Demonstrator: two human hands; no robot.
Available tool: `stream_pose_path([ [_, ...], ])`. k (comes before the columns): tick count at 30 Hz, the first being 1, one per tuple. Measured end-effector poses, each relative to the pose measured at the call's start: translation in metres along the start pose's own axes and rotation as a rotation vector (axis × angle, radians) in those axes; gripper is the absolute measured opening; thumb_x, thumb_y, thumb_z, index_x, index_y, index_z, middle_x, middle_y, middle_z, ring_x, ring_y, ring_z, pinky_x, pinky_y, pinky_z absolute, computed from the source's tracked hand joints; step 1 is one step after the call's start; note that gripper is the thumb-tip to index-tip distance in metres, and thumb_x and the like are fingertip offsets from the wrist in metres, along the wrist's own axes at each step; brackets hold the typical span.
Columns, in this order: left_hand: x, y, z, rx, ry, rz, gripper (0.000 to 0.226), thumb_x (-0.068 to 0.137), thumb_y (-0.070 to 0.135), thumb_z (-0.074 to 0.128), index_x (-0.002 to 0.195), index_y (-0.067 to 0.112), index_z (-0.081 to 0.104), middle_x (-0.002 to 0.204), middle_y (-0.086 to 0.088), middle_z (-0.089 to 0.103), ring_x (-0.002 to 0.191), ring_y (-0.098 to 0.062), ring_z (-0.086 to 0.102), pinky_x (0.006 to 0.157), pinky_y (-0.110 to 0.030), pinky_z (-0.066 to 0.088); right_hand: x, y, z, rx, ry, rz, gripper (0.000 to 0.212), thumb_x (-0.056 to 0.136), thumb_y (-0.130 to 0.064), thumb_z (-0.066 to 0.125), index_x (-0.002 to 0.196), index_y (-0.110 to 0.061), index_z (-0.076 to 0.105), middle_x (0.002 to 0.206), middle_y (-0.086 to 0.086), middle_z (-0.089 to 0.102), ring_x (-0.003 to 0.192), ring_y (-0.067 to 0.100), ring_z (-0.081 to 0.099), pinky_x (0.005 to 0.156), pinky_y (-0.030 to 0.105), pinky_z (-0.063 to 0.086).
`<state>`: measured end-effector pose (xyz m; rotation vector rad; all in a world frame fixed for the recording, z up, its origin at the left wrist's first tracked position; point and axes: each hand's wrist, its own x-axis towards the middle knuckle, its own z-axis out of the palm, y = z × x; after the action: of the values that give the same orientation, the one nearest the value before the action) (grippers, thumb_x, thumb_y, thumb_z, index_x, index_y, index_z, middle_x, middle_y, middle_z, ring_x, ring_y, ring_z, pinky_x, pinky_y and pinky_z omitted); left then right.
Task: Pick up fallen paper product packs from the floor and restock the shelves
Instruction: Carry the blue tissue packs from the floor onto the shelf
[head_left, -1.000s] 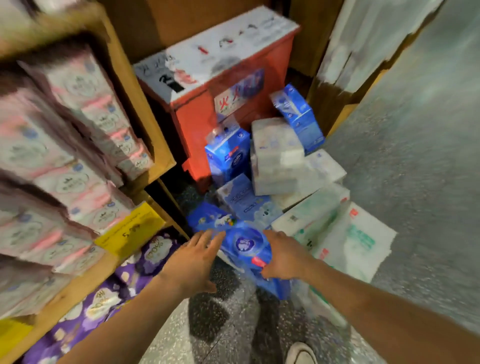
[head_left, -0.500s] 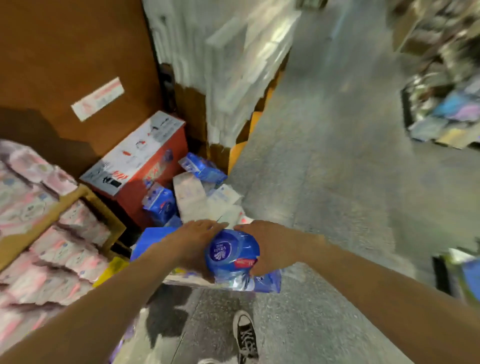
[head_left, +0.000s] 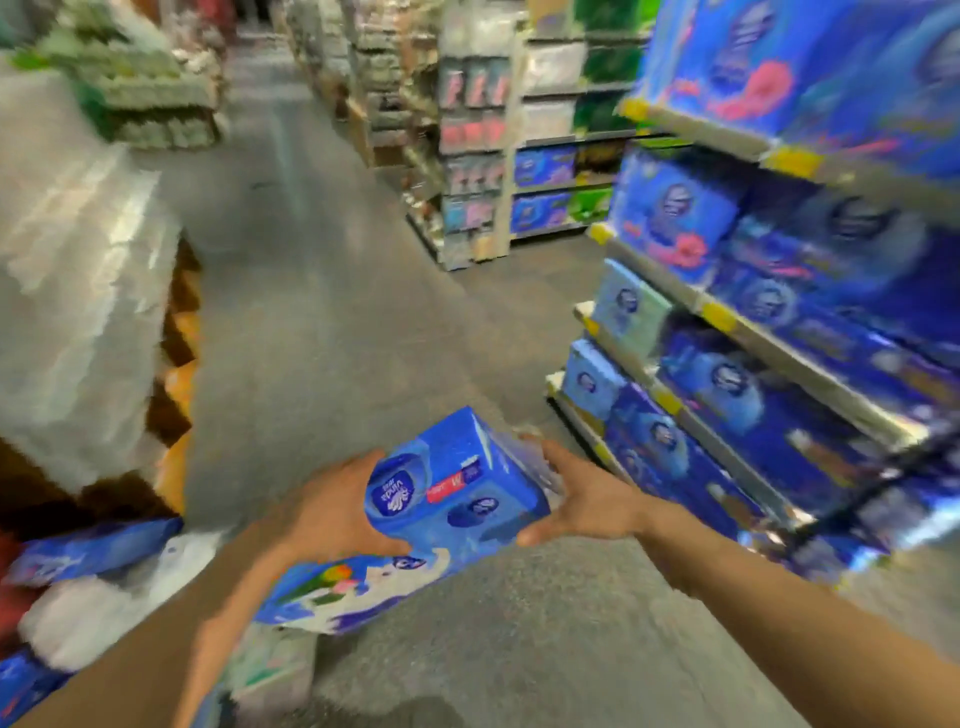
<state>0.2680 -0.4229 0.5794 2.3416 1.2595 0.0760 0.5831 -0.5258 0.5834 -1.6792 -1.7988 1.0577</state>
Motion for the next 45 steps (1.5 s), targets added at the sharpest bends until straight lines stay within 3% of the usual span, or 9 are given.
stream_pose_path([
  [5,0.101,0.184,0.060,-0.016,-0.073,0.220,0.086,0.038,0.075,0.081,0.109,0.036,0.053,0.103,0.022,0.065,0.093,-0.006,0.066,0.079,-0.024,0.050,-0.117,0.106,-0.113,0.078,0.251,0.037,0.100,0.068,-0.025,0.097,0.151,-0.023,0.042,0.148,-0.016,0.053,0.139,0.011,0.051,0.114,0.045,0.044],
  [10,0.175,0.355,0.133,-0.130,-0.202,0.431,0.095,0.040,0.070,0.089,0.121,0.034,0.056,0.109,0.024,0.068,0.093,0.011,0.063,0.080,-0.014,0.051,-0.240,0.212,-0.216,0.097,0.465,0.254,0.106,0.063,-0.058,0.092,0.152,-0.035,0.040,0.149,-0.020,0.051,0.137,0.003,0.050,0.113,0.042,0.044],
  [15,0.234,0.506,0.194,-0.134,-0.362,0.619,0.093,0.040,0.075,0.086,0.117,0.034,0.053,0.112,0.022,0.068,0.099,0.003,0.065,0.087,-0.025,0.054,-0.349,0.263,-0.293,0.083,0.703,0.416,0.082,0.070,-0.041,0.093,0.143,-0.032,0.055,0.132,-0.018,0.067,0.126,0.006,0.062,0.110,0.038,0.049],
  [18,0.264,0.591,0.232,-0.142,-0.442,0.733,0.082,0.045,0.065,0.090,0.111,0.036,0.053,0.106,0.023,0.068,0.090,0.012,0.063,0.077,-0.009,0.048,-0.401,0.299,-0.328,0.093,0.810,0.497,0.084,0.068,-0.045,0.093,0.143,-0.032,0.056,0.133,-0.017,0.067,0.128,0.011,0.061,0.111,0.042,0.047],
  [25,0.303,0.777,0.314,-0.123,-0.579,0.946,0.093,0.050,0.065,0.090,0.126,0.029,0.051,0.117,0.016,0.067,0.102,-0.002,0.064,0.088,-0.019,0.049,-0.521,0.372,-0.396,0.177,1.051,0.637,0.087,0.063,-0.033,0.094,0.141,-0.028,0.058,0.133,-0.010,0.068,0.127,0.014,0.063,0.110,0.047,0.048],
  [34,0.331,1.012,0.433,-0.197,-0.631,0.950,0.092,0.035,0.073,0.087,0.112,0.029,0.062,0.105,0.017,0.073,0.093,0.000,0.069,0.087,-0.030,0.057,-0.687,0.482,-0.514,0.166,1.217,0.677,0.065,0.071,-0.030,0.094,0.129,-0.025,0.066,0.121,-0.006,0.073,0.114,0.011,0.068,0.102,0.038,0.054],
  [37,0.335,1.101,0.468,-0.286,-0.666,0.871,0.088,0.033,0.069,0.092,0.106,0.027,0.065,0.100,0.015,0.076,0.089,-0.001,0.072,0.085,-0.036,0.060,-0.747,0.524,-0.568,0.196,1.305,0.694,0.089,0.074,-0.032,0.090,0.150,-0.018,0.045,0.140,-0.008,0.056,0.126,0.010,0.059,0.106,0.030,0.049],
  [41,0.340,1.213,0.492,-0.379,-0.710,0.808,0.088,0.035,0.066,0.095,0.105,0.023,0.067,0.100,0.011,0.078,0.090,-0.008,0.074,0.084,-0.041,0.061,-0.808,0.570,-0.643,0.306,1.429,0.656,0.102,0.084,-0.027,0.082,0.161,-0.018,0.016,0.141,-0.013,0.036,0.127,0.004,0.045,0.090,0.016,0.045],
  [45,0.358,1.329,0.516,-0.498,-0.729,0.789,0.086,0.036,0.060,0.094,0.108,0.019,0.068,0.100,0.009,0.078,0.092,-0.010,0.075,0.083,-0.039,0.061,-0.859,0.624,-0.732,0.425,1.474,0.517,0.067,0.087,-0.022,0.078,0.144,-0.014,0.044,0.138,0.002,0.064,0.103,0.006,0.071,0.076,0.020,0.059],
])
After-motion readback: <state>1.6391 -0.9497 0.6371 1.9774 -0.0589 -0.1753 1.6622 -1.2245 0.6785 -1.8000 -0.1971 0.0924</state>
